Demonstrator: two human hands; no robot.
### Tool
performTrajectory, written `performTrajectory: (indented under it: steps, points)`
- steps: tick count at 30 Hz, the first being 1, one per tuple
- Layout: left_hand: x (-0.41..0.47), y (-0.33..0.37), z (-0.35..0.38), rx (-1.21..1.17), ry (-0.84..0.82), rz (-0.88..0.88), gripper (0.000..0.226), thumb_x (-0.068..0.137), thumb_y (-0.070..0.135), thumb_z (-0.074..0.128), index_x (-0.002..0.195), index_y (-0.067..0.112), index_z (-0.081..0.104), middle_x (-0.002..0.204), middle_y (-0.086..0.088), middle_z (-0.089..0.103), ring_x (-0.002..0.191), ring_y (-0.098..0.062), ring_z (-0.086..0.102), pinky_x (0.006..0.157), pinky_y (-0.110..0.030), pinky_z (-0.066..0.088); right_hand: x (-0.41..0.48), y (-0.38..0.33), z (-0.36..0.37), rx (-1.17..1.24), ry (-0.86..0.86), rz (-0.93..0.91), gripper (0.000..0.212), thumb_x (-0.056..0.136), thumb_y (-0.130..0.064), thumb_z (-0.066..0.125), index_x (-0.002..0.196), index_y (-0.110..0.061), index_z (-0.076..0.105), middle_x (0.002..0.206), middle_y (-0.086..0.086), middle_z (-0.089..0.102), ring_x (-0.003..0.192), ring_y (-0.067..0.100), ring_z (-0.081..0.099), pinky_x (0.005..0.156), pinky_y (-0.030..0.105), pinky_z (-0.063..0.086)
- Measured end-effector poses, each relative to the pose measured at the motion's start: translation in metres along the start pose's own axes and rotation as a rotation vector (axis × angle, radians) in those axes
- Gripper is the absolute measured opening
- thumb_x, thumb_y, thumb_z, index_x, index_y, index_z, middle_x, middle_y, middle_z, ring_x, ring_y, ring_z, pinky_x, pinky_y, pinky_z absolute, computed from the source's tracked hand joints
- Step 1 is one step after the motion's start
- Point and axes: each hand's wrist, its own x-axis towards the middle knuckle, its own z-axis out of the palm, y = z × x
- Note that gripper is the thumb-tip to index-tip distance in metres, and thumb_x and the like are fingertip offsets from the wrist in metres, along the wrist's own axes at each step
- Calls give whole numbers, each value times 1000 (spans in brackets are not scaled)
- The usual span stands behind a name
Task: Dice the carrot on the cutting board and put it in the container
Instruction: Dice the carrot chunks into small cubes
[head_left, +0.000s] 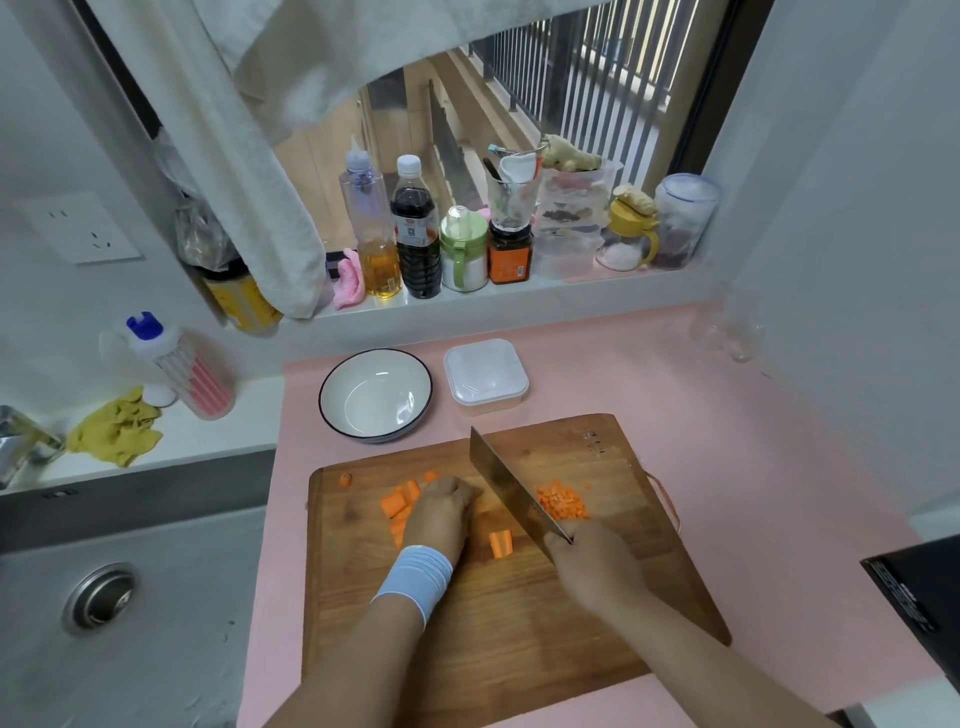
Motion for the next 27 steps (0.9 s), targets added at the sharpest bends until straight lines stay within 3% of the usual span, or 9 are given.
performTrajectory:
  steps: [3, 7, 9, 11, 14, 18, 22, 27]
  points:
    - [3, 9, 5, -126, 36, -95, 37, 87, -4, 57, 117, 14, 67, 106, -6, 63, 99, -24, 59, 89, -24, 43, 2, 6, -4, -7, 5, 7, 28, 103, -39, 45, 92, -28, 69, 79, -7, 67, 76, 15, 64, 63, 29, 47]
    - [0, 26, 5, -270, 22, -16, 37, 84, -4, 61, 113, 17, 69, 109, 2, 63, 102, -14, 60, 92, -8, 34, 4, 11, -9, 0, 5, 12, 30, 103, -38, 45, 88, -26, 68, 76, -5, 67, 71, 15, 64, 58, 28, 45]
    - [-4, 30, 4, -305, 11, 13, 35, 84, -1, 64, 112, 19, 69, 109, 7, 62, 103, -10, 58, 95, -8, 36, 4, 11, -10, 3, 4, 14, 31, 103, -39, 44, 87, -26, 68, 75, -5, 67, 71, 15, 64, 56, 28, 42]
    - [-10, 30, 3, -280, 2, 12, 33, 81, 20, 73, 113, 25, 66, 110, 13, 57, 105, -6, 52, 95, -16, 39, 4, 12, -11, 6, 3, 10, 30, 103, -40, 44, 89, -28, 68, 76, -6, 67, 72, 14, 64, 55, 28, 40]
    - [-20, 21, 4, -88, -41, 41, 49, 72, 50, 71, 117, 35, 60, 115, 18, 50, 110, -5, 40, 94, -23, 30, 4, 10, -11, 5, 10, 4, 28, 103, -39, 45, 91, -31, 69, 75, -8, 66, 71, 11, 63, 53, 27, 38]
    - [-27, 3, -6, -26, -9, -37, 42, 77, 44, 67, 118, 41, 57, 118, 19, 52, 116, -11, 42, 98, -30, 29, 4, 7, -8, 11, -2, -5, 30, 103, -38, 45, 76, -35, 58, 70, -10, 62, 69, 11, 61, 53, 26, 36]
    - [-22, 15, -8, -16, -20, 6, 34, 90, 46, 56, 122, 36, 61, 116, 16, 62, 116, -10, 47, 102, -26, 26, 3, 4, -6, -1, 5, -17, 25, 103, -38, 45, 85, -37, 62, 74, -10, 66, 68, 9, 62, 54, 25, 39]
    - [-17, 43, 11, -85, -9, 81, 25, 89, 31, 64, 113, 25, 71, 105, 9, 70, 106, -12, 54, 97, -19, 31, 1, 9, -8, -48, 24, -28, 27, 104, -39, 44, 90, -33, 66, 77, -9, 66, 73, 10, 63, 59, 28, 45]
